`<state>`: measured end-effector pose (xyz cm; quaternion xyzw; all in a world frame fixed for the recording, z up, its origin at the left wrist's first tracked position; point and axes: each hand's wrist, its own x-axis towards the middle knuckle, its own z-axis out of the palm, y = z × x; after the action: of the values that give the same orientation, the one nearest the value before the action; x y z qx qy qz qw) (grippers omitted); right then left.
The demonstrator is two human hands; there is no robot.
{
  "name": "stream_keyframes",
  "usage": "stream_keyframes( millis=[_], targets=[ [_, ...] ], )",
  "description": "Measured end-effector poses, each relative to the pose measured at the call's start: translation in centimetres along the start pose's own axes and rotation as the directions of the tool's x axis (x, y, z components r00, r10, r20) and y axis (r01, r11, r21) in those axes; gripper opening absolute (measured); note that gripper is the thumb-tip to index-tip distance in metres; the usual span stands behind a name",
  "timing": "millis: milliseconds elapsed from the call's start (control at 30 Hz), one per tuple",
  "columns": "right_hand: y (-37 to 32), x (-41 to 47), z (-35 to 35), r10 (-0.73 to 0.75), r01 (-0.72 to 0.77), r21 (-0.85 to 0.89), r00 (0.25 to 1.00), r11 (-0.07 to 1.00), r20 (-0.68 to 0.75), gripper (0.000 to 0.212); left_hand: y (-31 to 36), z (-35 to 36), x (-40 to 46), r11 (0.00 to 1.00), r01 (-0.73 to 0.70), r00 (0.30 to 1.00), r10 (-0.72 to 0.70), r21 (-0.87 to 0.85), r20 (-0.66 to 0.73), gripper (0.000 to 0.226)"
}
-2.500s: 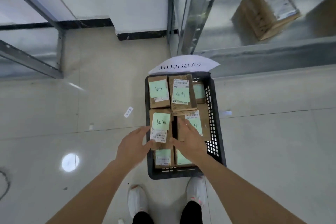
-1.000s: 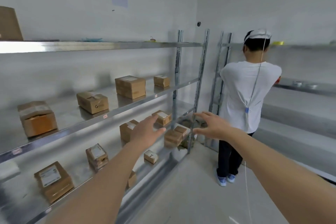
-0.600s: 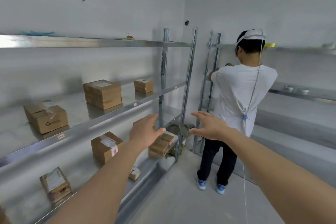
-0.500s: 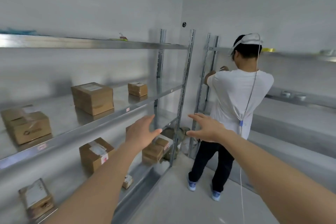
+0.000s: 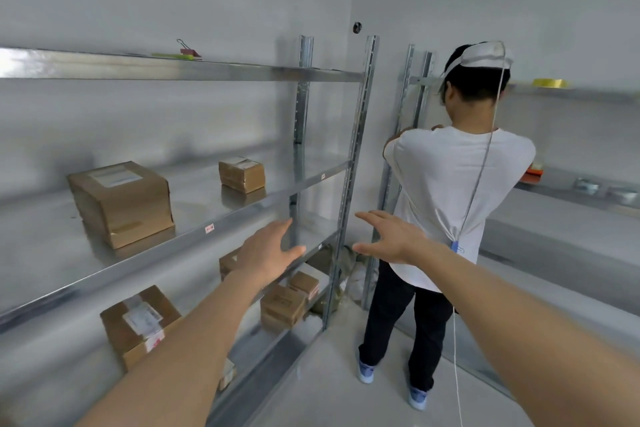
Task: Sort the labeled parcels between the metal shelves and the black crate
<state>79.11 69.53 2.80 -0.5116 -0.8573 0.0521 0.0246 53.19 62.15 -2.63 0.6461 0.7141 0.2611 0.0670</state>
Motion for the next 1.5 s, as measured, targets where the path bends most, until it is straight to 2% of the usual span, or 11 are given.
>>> stream_keyframes(
  millis=[367, 667, 933, 1100, 1200, 1300, 1367, 1500],
  targets=[
    [8.0, 16.7, 2.4, -0.218, 0.218, 0.003, 0.974, 0.976, 0.069, 0.083, -0.3, 6.2, 10.7, 0.976, 0.213, 0.975, -0.21, 0.046, -0.075, 0.076],
    [11.7, 27.5, 7.7, -0.361, 0.351, 0.086, 0.9, 0.932, 0.245, 0.083, -1.7, 13.0, 15.4, 0.903, 0.413, 0.911, -0.41, 0.118, -0.057, 0.069],
    [12.5, 37.2, 16.5, -0.409, 0.404, 0.097, 0.83, 0.91, 0.378, 0.078, -7.9, 21.1, 20.9, 0.852, 0.52, 0.853, -0.522, 0.051, 0.017, 0.069],
    [12.7, 43.0, 22.9, -0.409, 0.415, 0.101, 0.771, 0.904, 0.488, 0.079, -12.3, 28.6, 23.0, 0.797, 0.58, 0.814, -0.566, -0.168, 0.127, 0.075],
    [12.8, 45.4, 27.3, -0.389, 0.363, 0.156, 0.764, 0.919, 0.515, 0.075, -14.0, 32.8, 23.5, 0.805, 0.59, 0.804, -0.576, -0.071, 0.145, 0.07],
    [13.4, 46.8, 32.6, -0.39, 0.317, 0.227, 0.728, 0.921, 0.565, 0.084, -16.3, 36.7, 23.9, 0.784, 0.62, 0.777, -0.604, -0.041, 0.179, 0.069],
    [13.8, 47.9, 36.2, -0.406, 0.338, 0.228, 0.692, 0.913, 0.597, 0.082, -17.9, 39.1, 24.1, 0.756, 0.654, 0.742, -0.635, -0.027, 0.212, 0.068],
    [14.8, 50.5, 42.5, -0.408, 0.367, 0.2, 0.672, 0.908, 0.618, 0.082, -20.6, 44.0, 24.9, 0.695, 0.717, 0.688, -0.692, -0.055, 0.218, 0.067]
  ],
)
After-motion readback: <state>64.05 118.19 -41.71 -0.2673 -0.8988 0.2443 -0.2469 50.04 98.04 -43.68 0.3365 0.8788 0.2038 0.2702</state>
